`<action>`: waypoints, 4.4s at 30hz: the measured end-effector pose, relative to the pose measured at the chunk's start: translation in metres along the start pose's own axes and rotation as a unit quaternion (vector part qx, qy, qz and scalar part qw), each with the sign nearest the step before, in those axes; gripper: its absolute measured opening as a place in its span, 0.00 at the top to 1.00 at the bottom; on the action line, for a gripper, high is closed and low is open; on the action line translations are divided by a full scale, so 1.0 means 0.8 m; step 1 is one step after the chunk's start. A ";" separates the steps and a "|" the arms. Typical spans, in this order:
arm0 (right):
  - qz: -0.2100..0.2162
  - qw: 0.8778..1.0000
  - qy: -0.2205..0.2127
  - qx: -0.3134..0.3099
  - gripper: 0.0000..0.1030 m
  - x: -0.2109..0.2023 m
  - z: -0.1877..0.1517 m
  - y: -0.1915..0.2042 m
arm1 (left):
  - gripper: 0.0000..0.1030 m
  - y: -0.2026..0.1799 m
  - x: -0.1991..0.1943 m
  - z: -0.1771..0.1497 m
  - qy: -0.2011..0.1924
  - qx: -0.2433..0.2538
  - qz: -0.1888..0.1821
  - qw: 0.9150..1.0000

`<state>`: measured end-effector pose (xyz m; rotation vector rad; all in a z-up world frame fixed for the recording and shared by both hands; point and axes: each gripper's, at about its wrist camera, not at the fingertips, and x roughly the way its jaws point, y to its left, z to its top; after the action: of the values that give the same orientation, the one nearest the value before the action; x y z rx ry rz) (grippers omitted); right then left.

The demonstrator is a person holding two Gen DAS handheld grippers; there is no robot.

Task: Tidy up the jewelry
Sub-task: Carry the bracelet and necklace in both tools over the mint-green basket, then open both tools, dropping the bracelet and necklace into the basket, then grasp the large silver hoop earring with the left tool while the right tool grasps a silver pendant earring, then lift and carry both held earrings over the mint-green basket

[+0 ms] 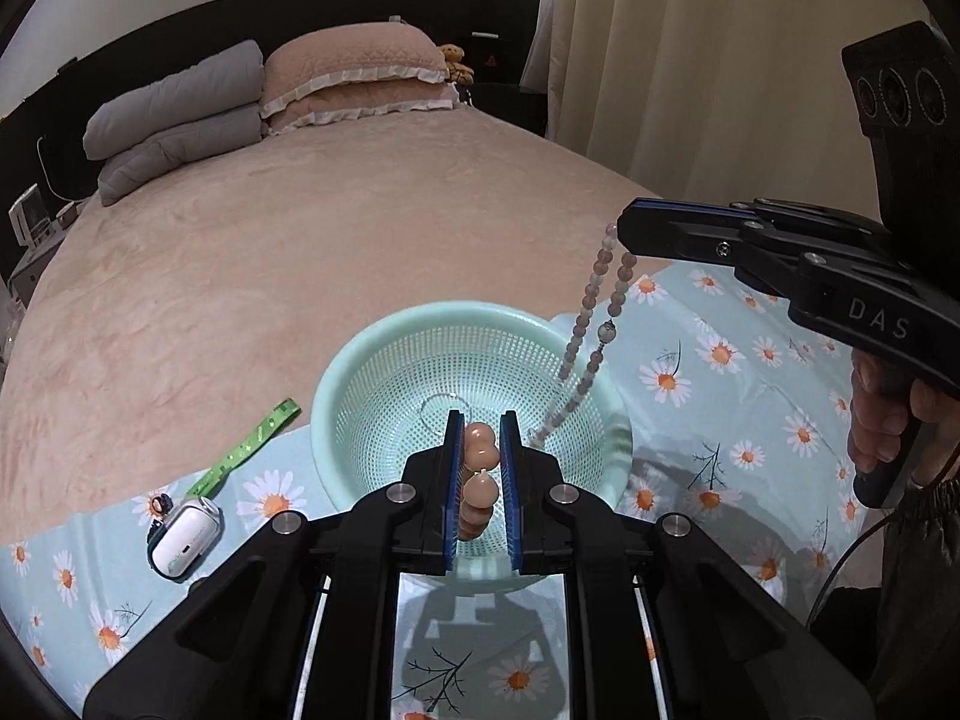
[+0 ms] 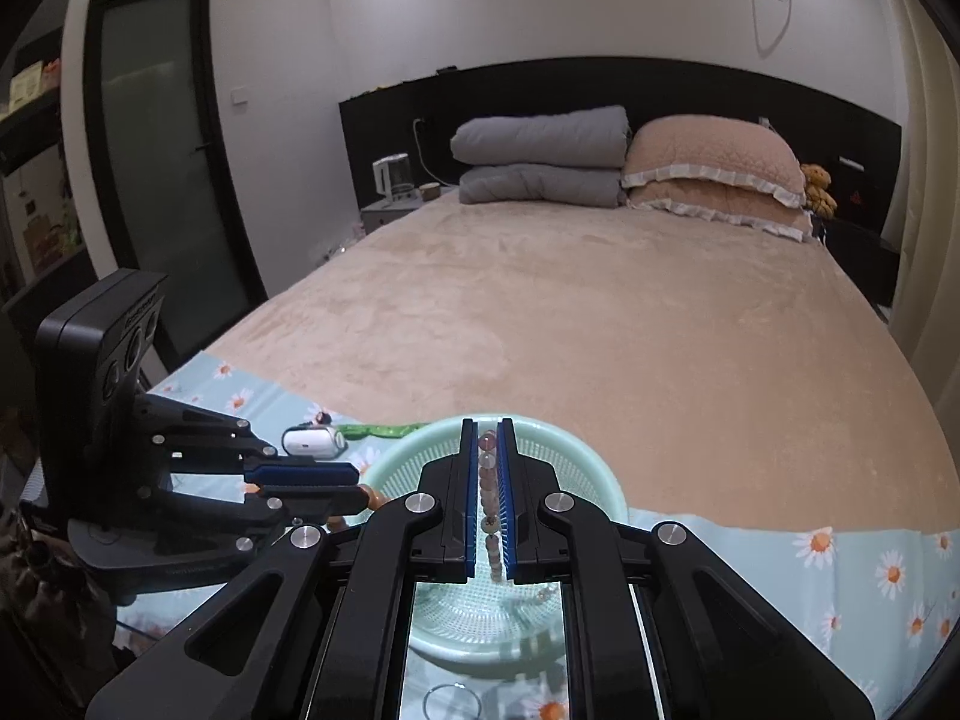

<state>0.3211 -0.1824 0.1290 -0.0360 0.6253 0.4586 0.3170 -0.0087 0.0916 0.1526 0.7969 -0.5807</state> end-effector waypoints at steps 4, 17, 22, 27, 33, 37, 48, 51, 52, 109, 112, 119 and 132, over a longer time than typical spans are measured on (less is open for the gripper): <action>-0.015 0.999 0.040 0.001 0.94 0.027 -0.018 -0.006 | 0.88 0.002 0.022 -0.015 0.030 0.007 0.005 1.000; -0.084 0.994 -0.001 0.064 0.16 -0.007 -0.027 -0.040 | 0.06 0.015 -0.017 -0.018 -0.023 -0.017 0.051 0.998; -0.106 0.990 0.007 0.097 0.15 -0.016 -0.047 -0.061 | 0.06 0.014 -0.020 -0.034 -0.005 -0.015 0.064 0.998; -0.115 0.984 0.014 0.136 0.15 -0.033 -0.075 -0.077 | 0.06 -0.001 -0.023 -0.055 0.004 -0.010 0.060 0.998; -0.136 0.982 0.027 0.126 0.15 -0.056 -0.110 -0.075 | 0.06 -0.032 -0.022 -0.086 0.014 -0.005 0.043 0.999; -0.155 0.983 0.044 0.092 0.15 -0.070 -0.143 -0.066 | 0.06 -0.054 -0.005 -0.108 0.037 0.010 0.031 0.999; -0.126 0.987 0.098 -0.002 0.16 -0.095 -0.240 -0.023 | 0.06 -0.112 0.043 -0.141 0.059 0.099 0.022 0.993; -0.105 0.989 0.105 -0.013 0.15 -0.100 -0.259 -0.009 | 0.06 -0.122 0.044 -0.143 0.047 0.119 0.003 0.992; -0.102 0.988 0.111 -0.019 0.16 -0.100 -0.266 -0.003 | 0.06 -0.126 0.048 -0.145 0.047 0.124 0.005 0.991; -0.048 0.980 0.193 -0.023 0.92 -0.062 -0.324 0.011 | 0.57 -0.165 0.109 -0.165 0.122 0.119 -0.032 0.985; -0.045 0.980 0.191 -0.026 0.94 -0.066 -0.321 0.014 | 0.57 -0.166 0.102 -0.167 0.127 0.125 -0.031 0.984; -0.045 0.983 0.175 -0.031 0.95 -0.079 -0.310 0.019 | 0.57 -0.162 0.077 -0.171 0.127 0.132 -0.014 0.983; -0.053 0.987 0.140 -0.059 0.95 -0.093 -0.261 0.040 | 0.57 -0.104 -0.011 -0.139 0.051 0.058 -0.005 0.997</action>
<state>0.1381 -0.2186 0.0054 -0.2494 0.8670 0.3905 0.1969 -0.0362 0.0272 0.2872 0.8633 -0.6330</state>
